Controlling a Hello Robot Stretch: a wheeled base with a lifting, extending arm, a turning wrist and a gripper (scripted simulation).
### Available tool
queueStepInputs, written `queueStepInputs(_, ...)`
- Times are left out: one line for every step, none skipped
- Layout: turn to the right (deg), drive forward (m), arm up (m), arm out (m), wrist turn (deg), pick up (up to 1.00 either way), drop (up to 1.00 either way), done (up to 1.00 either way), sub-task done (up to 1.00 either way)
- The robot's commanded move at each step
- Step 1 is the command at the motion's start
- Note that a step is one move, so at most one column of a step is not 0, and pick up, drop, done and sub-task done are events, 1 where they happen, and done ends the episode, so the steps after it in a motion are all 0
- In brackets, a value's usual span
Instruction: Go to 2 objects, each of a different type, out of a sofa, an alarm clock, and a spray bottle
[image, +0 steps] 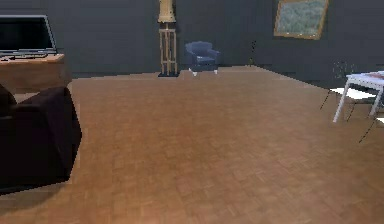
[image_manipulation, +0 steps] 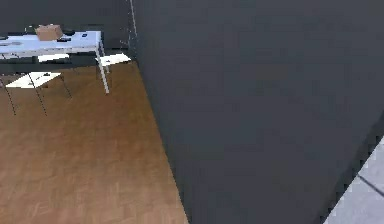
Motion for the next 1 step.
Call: queueStepInputs(45.0, 0.0, 0.0, 0.0, 0.0, 0.0, 0.0, 0.0, 0.0)
